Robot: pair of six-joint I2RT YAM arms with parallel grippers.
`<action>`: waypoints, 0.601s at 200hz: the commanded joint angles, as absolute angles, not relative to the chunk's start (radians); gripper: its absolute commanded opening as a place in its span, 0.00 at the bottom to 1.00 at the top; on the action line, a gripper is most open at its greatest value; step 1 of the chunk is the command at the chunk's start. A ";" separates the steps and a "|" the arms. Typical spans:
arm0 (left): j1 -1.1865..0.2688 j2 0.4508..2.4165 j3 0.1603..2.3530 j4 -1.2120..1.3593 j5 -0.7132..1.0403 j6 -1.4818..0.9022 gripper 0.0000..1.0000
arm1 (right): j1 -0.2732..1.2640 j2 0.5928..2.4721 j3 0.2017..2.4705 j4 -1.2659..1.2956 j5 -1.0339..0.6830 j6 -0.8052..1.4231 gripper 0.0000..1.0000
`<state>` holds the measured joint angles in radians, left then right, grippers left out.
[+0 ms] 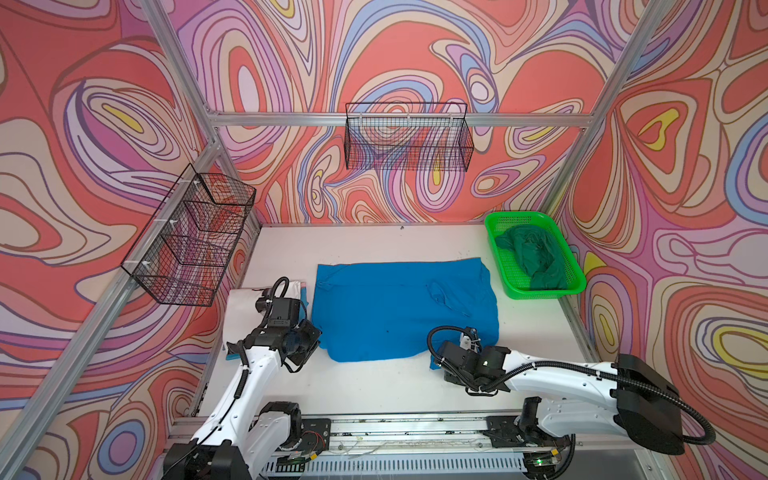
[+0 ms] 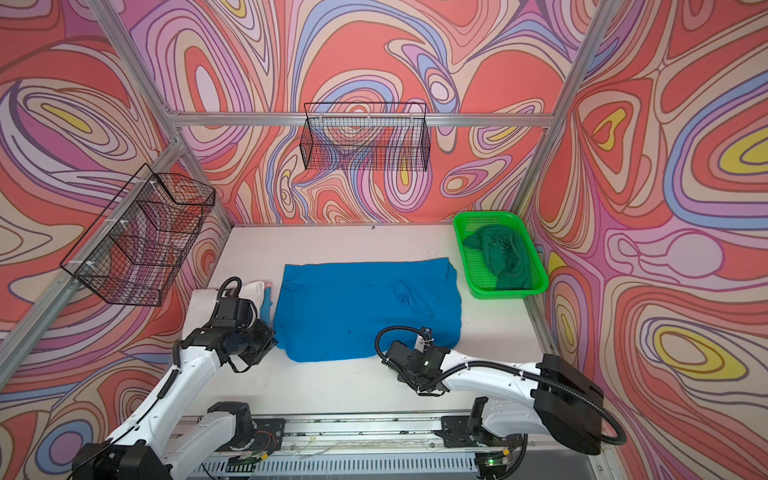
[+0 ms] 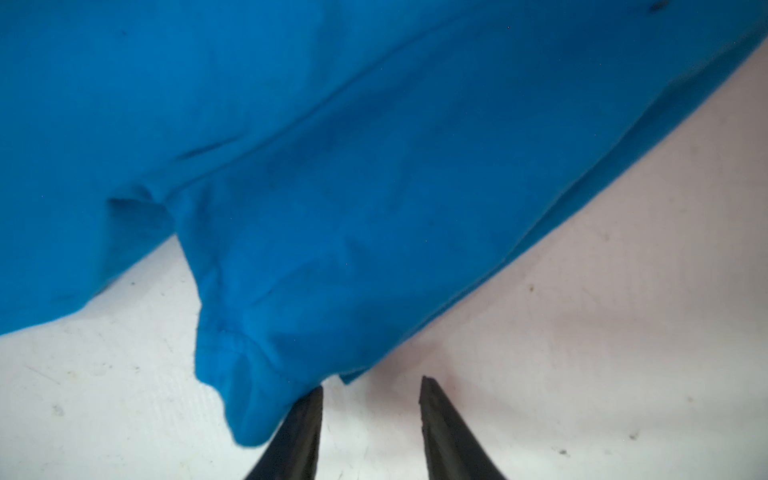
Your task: Fold and stack the t-shirts
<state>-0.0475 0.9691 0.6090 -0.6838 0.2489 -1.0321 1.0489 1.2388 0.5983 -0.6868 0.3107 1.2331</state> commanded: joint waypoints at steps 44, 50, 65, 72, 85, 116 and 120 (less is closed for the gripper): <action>-0.056 0.957 0.602 -0.686 0.258 -1.029 0.00 | 1.052 1.286 0.587 -0.615 0.325 1.187 0.39; -0.055 0.957 0.601 -0.684 0.259 -1.030 0.00 | 1.052 1.292 0.581 -0.601 0.315 1.186 0.38; -0.057 0.957 0.599 -0.683 0.260 -1.031 0.00 | 1.051 1.308 0.573 -0.588 0.305 1.182 0.38; -0.057 0.957 0.599 -0.680 0.260 -1.029 0.00 | 1.052 1.314 0.571 -0.581 0.302 1.175 0.37; -0.057 0.958 0.597 -0.682 0.259 -1.028 0.00 | 1.051 1.325 0.568 -0.572 0.307 1.165 0.34; -0.057 0.957 0.595 -0.681 0.258 -1.025 0.00 | 1.045 1.356 0.563 -0.542 0.286 1.132 0.24; -0.057 0.957 0.594 -0.681 0.258 -1.026 0.00 | 1.046 1.360 0.565 -0.543 0.283 1.130 0.23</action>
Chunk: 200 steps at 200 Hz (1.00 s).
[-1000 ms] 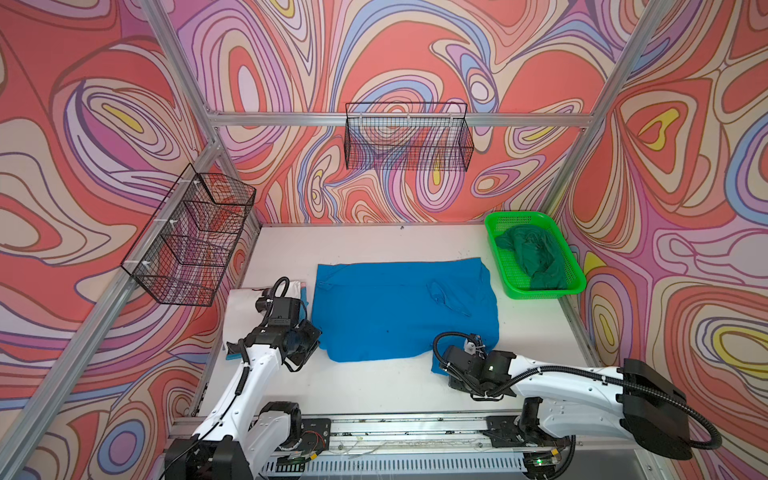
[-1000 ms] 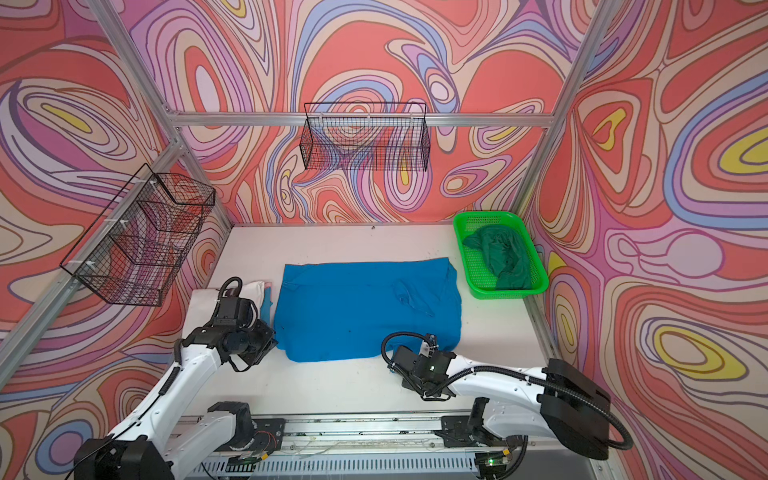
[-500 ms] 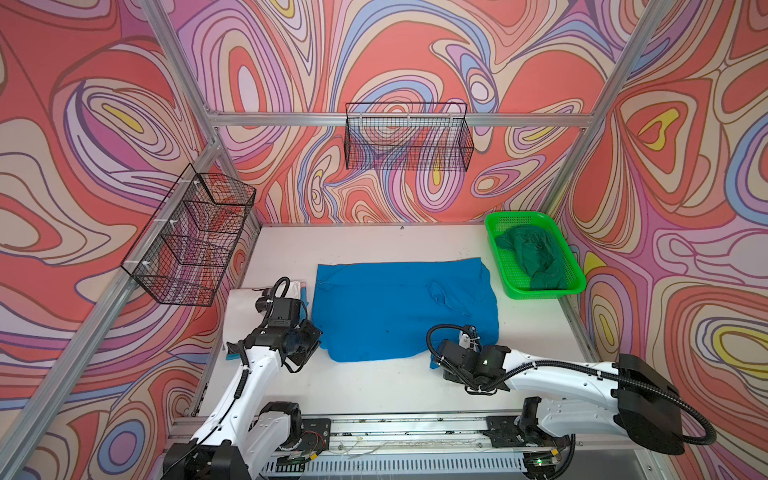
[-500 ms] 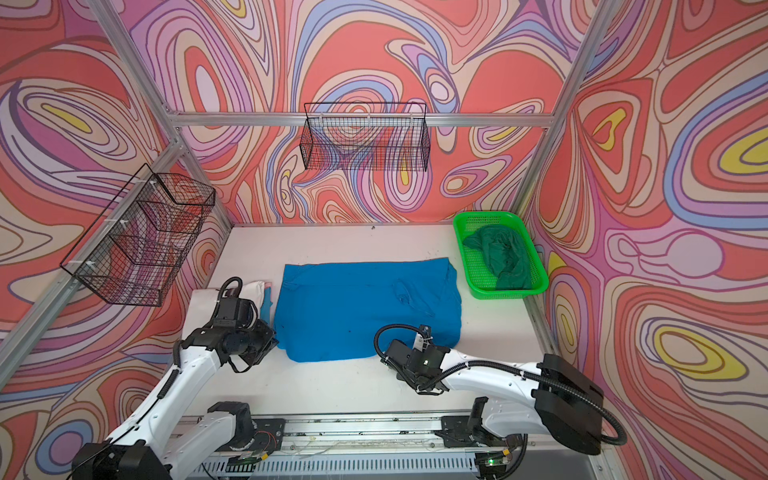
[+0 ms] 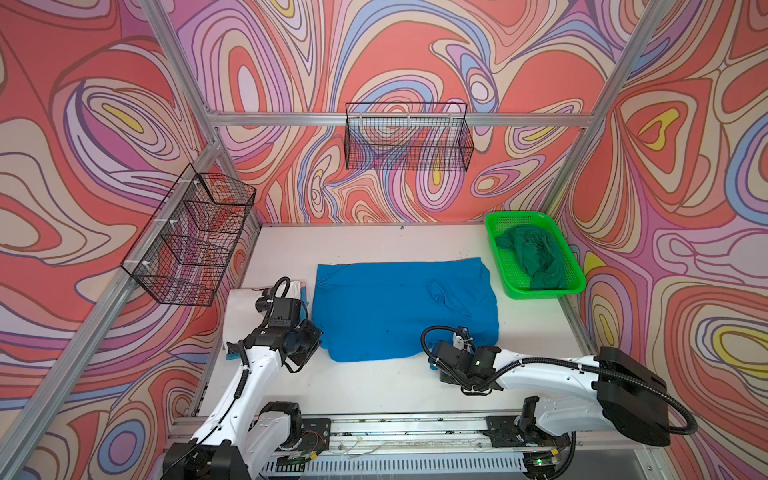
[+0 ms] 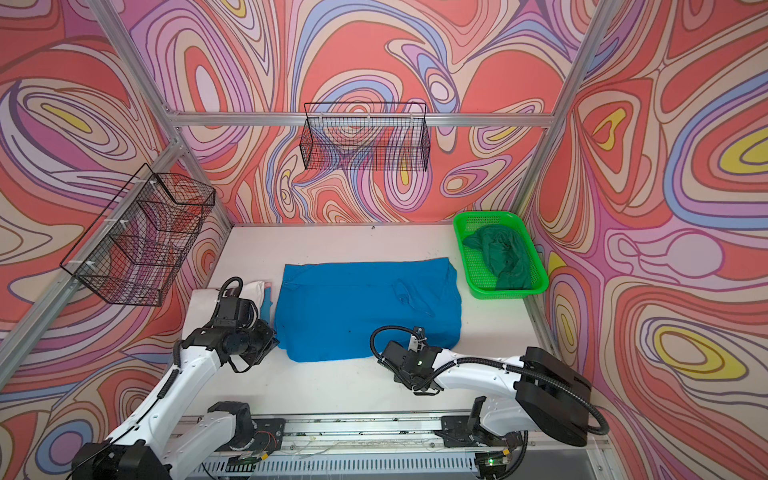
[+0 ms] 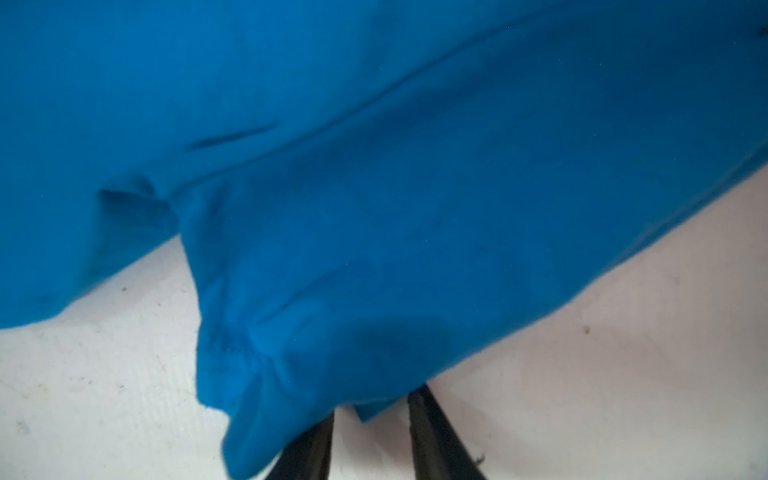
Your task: Fold and stack the t-shirts
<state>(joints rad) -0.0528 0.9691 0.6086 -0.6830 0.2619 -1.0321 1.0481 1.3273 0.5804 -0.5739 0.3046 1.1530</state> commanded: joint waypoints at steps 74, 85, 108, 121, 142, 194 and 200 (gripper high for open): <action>-0.057 0.958 0.593 -0.678 0.257 -1.024 0.00 | 1.035 1.326 0.566 -0.594 0.279 1.129 0.01; -0.057 0.959 0.594 -0.677 0.257 -1.026 0.00 | 1.034 1.290 0.582 -0.635 0.294 1.130 0.00; -0.057 0.959 0.599 -0.682 0.249 -1.028 0.00 | 1.029 1.195 0.621 -0.754 0.344 1.132 0.00; -0.057 0.957 0.600 -0.687 0.245 -1.027 0.00 | 1.016 1.138 0.647 -0.823 0.356 1.134 0.00; -0.056 0.960 0.600 -0.689 0.244 -1.031 0.00 | 0.999 1.044 0.676 -0.914 0.380 1.134 0.00; -0.057 0.963 0.616 -0.728 0.224 -1.031 0.00 | 0.974 0.897 0.782 -1.149 0.472 1.130 0.00; -0.057 0.962 0.620 -0.734 0.220 -1.032 0.00 | 0.974 0.883 0.798 -1.175 0.485 1.132 0.00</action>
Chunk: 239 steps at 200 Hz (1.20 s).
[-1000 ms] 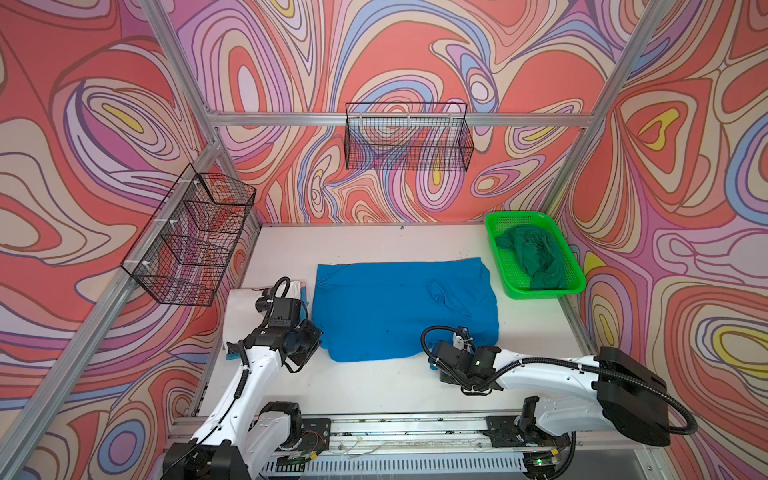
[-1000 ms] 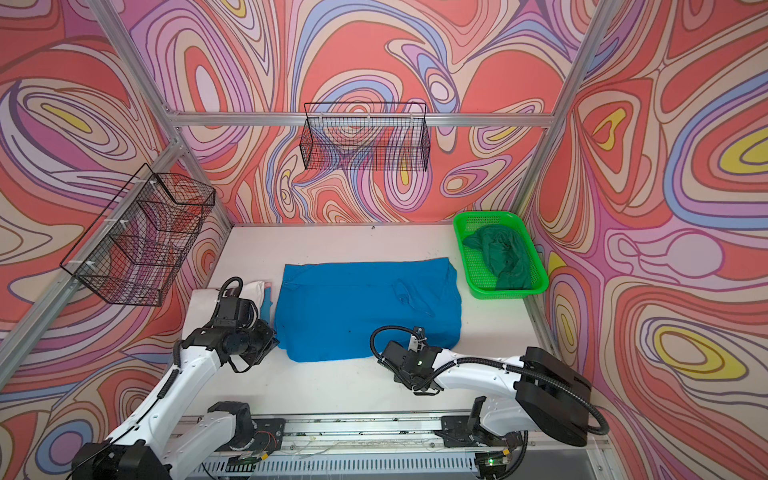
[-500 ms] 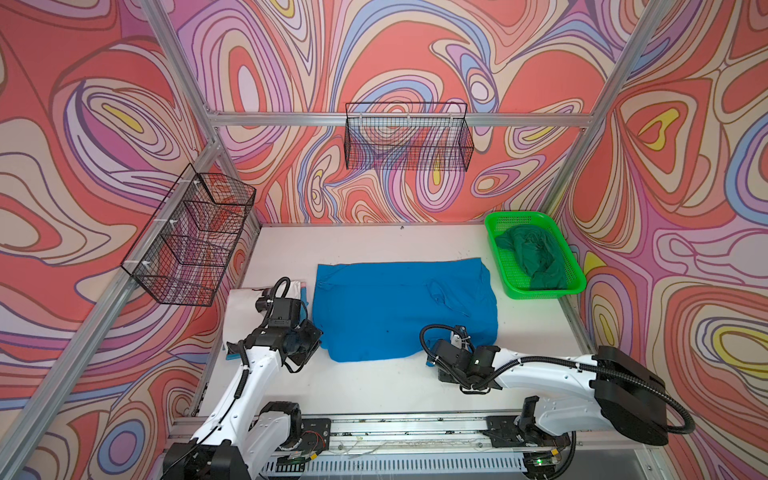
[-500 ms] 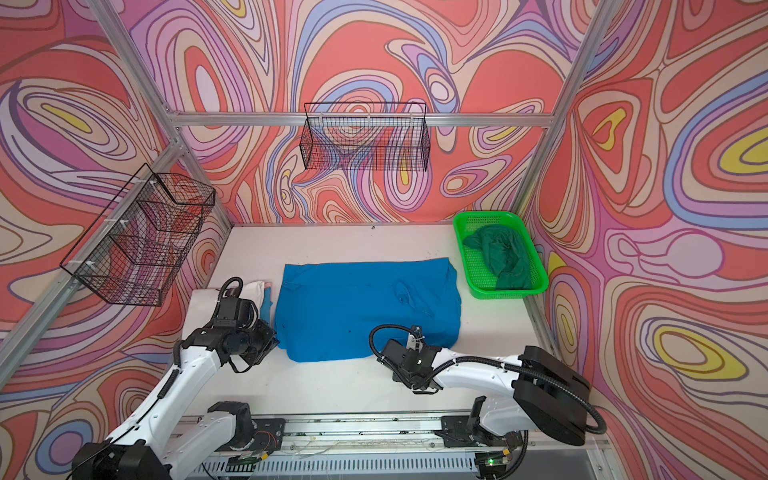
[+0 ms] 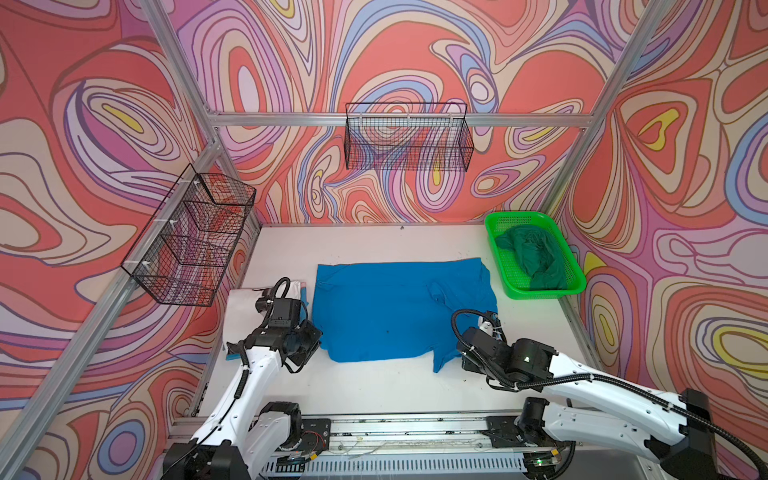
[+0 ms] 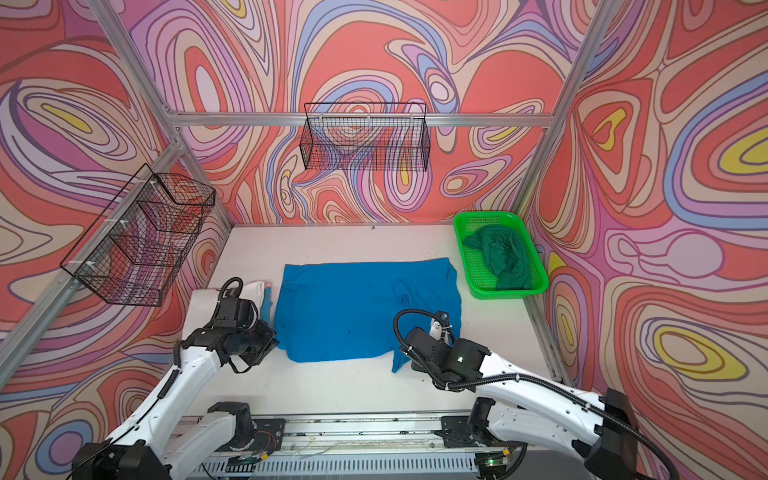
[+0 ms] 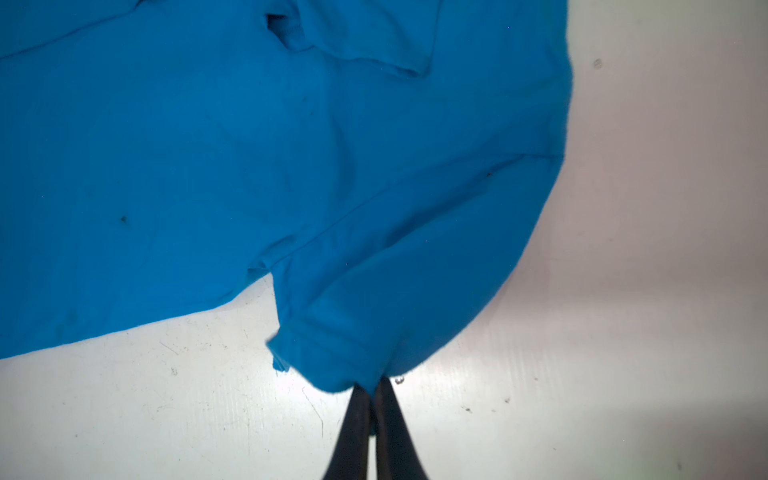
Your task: Fold and stack the t-shirts
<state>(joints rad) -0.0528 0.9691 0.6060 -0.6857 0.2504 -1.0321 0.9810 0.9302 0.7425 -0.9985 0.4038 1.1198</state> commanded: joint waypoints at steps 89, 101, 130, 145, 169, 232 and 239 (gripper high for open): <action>-0.057 0.930 0.666 -0.803 0.209 -1.068 0.00 | 0.974 0.789 0.984 -1.349 0.698 1.148 0.00; -0.057 0.938 0.682 -0.811 0.203 -1.073 0.00 | 0.974 0.796 0.995 -1.347 0.736 1.141 0.00; -0.057 0.974 0.726 -0.818 0.180 -1.068 0.00 | 0.974 0.844 1.033 -1.322 0.781 1.111 0.00; -0.057 0.998 0.739 -0.810 0.176 -1.070 0.00 | 0.971 0.856 1.048 -1.293 0.801 1.088 0.00; -0.057 1.047 0.776 -0.808 0.151 -1.062 0.00 | 0.931 0.885 1.070 -1.235 0.818 1.016 0.00; -0.049 1.191 0.838 -0.762 0.098 -1.046 0.00 | 0.531 0.979 1.074 -0.918 0.464 0.655 0.00; -0.049 1.210 0.848 -0.756 0.100 -1.045 0.00 | 0.506 1.000 1.074 -0.895 0.443 0.641 0.00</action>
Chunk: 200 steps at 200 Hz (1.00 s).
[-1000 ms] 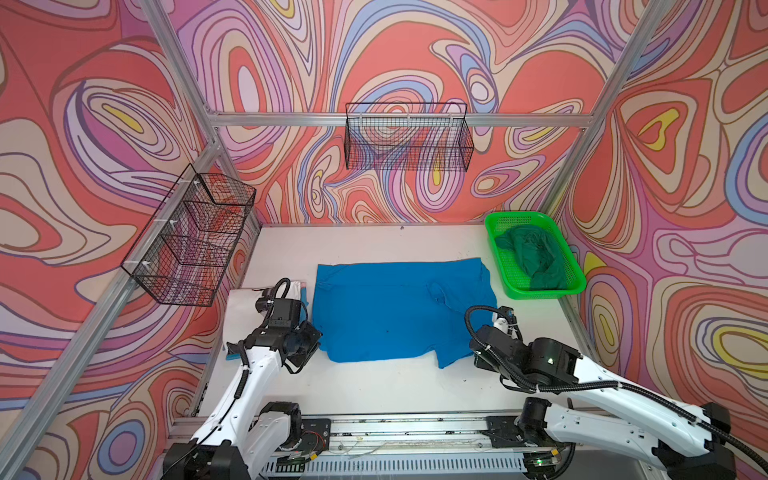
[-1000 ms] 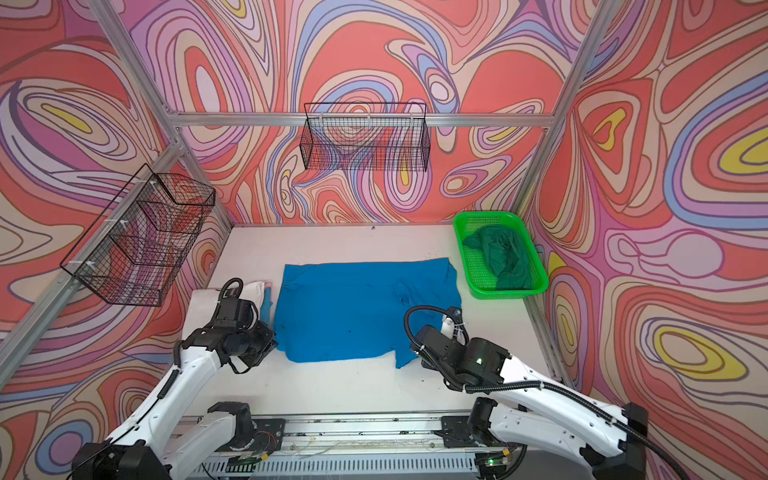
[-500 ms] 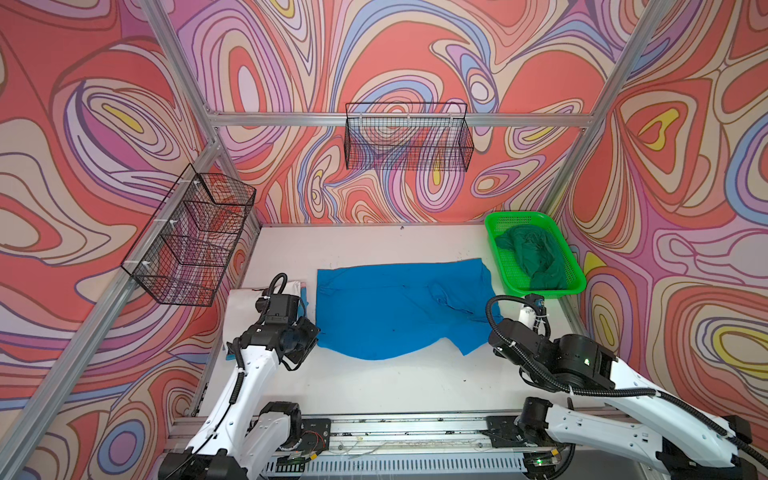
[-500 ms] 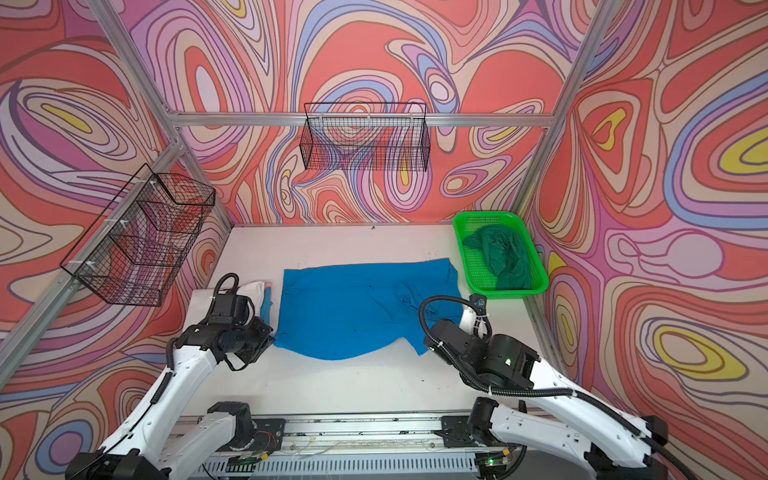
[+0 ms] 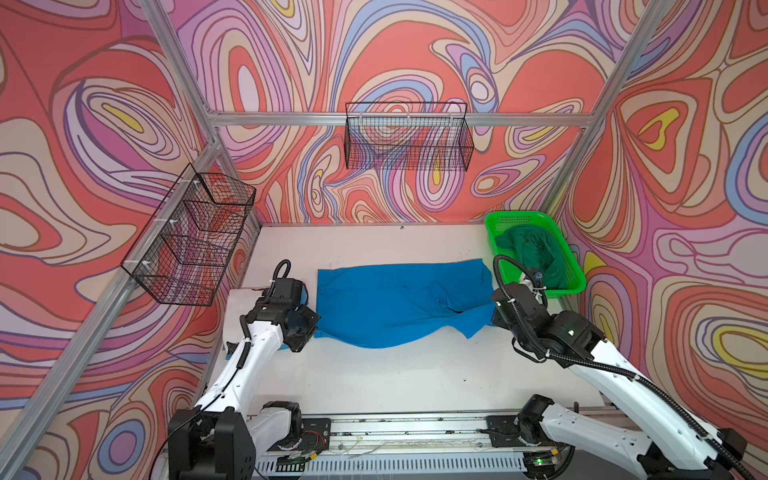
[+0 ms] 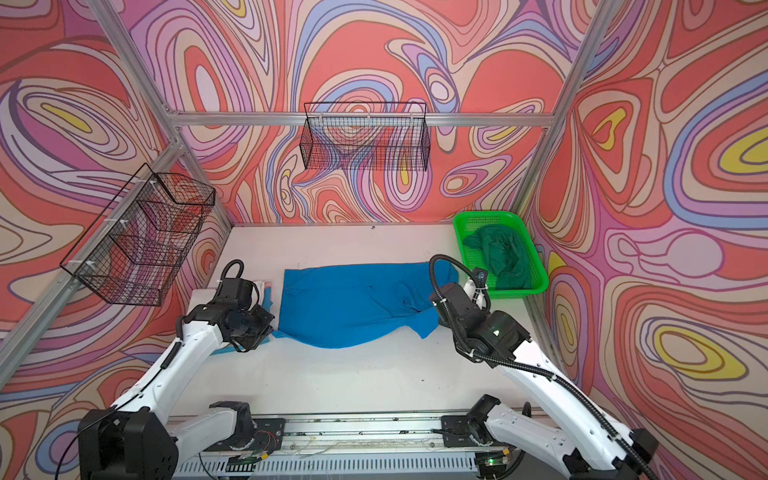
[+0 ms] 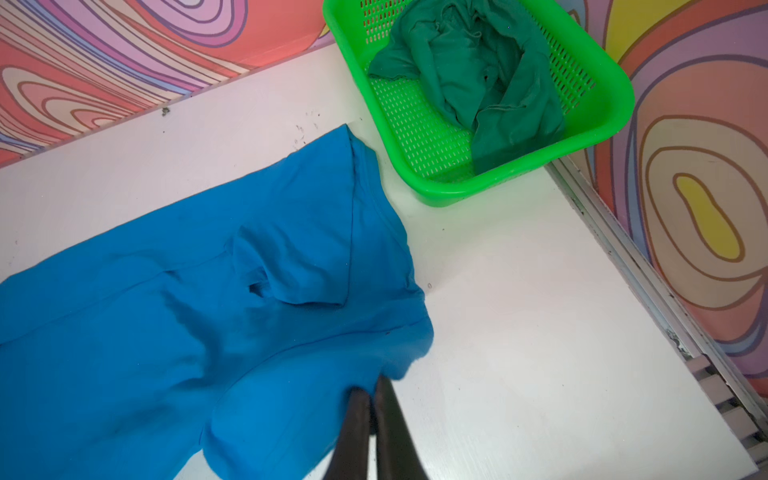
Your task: Fold and stack the t-shirts
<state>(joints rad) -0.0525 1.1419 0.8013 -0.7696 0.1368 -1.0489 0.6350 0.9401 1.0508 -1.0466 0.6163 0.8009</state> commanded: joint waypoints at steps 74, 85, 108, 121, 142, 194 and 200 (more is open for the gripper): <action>-0.038 1.437 0.990 -0.731 0.075 -1.020 0.00 | 0.292 1.233 1.110 -0.695 0.196 0.560 0.00; -0.036 1.471 1.015 -0.734 0.076 -1.009 0.00 | 0.278 1.266 1.125 -0.682 0.180 0.557 0.00; -0.027 1.525 1.050 -0.734 0.061 -0.993 0.00 | 0.270 1.318 1.153 -0.656 0.173 0.555 0.00; -0.020 1.556 1.067 -0.730 0.068 -0.987 0.00 | 0.267 1.351 1.169 -0.645 0.175 0.555 0.00; -0.017 1.604 1.098 -0.731 0.065 -0.981 0.00 | 0.263 1.406 1.202 -0.642 0.178 0.549 0.00; -0.014 1.707 1.174 -0.734 0.055 -0.969 0.00 | 0.245 1.505 1.266 -0.633 0.189 0.524 0.00; -0.013 1.717 1.183 -0.738 0.049 -0.968 0.00 | 0.245 1.516 1.272 -0.634 0.196 0.519 0.00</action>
